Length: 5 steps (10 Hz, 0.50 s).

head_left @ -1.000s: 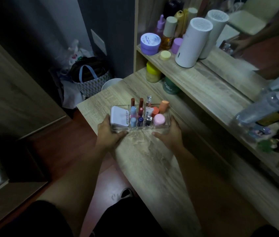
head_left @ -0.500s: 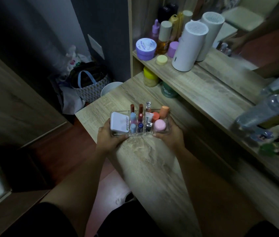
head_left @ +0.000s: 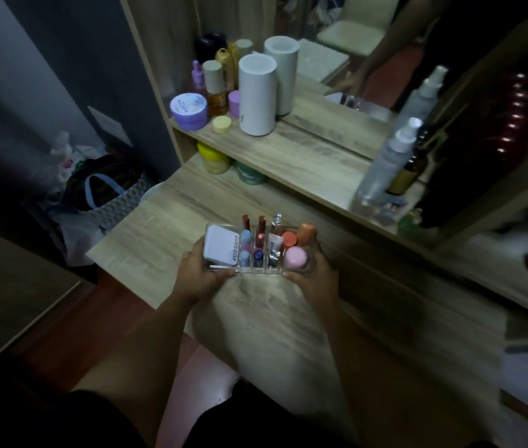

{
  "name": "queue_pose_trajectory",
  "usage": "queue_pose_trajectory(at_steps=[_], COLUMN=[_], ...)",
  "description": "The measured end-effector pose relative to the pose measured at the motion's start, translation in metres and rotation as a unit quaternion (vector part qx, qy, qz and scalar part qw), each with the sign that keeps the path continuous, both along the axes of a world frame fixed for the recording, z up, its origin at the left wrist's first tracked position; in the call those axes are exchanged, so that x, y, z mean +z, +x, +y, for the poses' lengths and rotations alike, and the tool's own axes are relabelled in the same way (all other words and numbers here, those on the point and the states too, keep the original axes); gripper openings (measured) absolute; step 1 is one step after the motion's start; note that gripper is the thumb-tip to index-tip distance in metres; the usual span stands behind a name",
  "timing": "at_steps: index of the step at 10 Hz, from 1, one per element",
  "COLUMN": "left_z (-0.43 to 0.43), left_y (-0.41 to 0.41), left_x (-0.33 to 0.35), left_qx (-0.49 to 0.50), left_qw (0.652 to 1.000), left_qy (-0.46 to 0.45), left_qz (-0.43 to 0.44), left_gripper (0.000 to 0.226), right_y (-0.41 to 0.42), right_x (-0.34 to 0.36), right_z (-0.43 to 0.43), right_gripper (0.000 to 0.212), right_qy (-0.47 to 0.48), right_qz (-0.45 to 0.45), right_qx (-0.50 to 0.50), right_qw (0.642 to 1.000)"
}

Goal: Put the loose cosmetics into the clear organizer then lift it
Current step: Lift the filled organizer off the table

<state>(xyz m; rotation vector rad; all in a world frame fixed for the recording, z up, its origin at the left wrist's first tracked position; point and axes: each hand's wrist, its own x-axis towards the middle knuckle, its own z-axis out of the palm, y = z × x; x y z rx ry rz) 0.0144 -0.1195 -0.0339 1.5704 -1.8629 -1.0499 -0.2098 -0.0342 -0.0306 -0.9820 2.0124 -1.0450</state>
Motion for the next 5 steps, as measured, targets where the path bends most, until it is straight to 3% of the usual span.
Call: queue_pose_trajectory(at_steps=[1, 2, 3, 4, 5], left_z=[0.005, 0.013, 0.022, 0.034, 0.041], left_y=[-0.018, -0.04, -0.058, -0.087, -0.1], left_x=[0.0, -0.002, -0.002, 0.0, 0.001], left_qx=[-0.039, -0.082, -0.107, -0.154, -0.168], left_qw=[0.999, 0.997, 0.994, 0.988, 0.986], left_qy=[-0.007, -0.004, 0.002, 0.019, 0.018], left_qz=[0.0, 0.006, 0.006, 0.002, 0.007], left_gripper=[0.091, 0.09, 0.09, 0.087, 0.088], right_y=[-0.011, -0.022, -0.029, -0.043, -0.053], right_x=[0.001, 0.0, 0.002, 0.001, 0.008], right_z=[0.023, 0.055, 0.074, 0.106, 0.117], right_gripper=[0.09, 0.072, 0.075, 0.078, 0.071], right_qy=[0.003, 0.002, 0.004, -0.006, 0.009], right_qz=[0.032, -0.02, -0.054, -0.032, -0.036], right_qx=[-0.026, -0.08, -0.102, -0.157, -0.159], right_qw=[0.999, 0.997, 0.993, 0.987, 0.987])
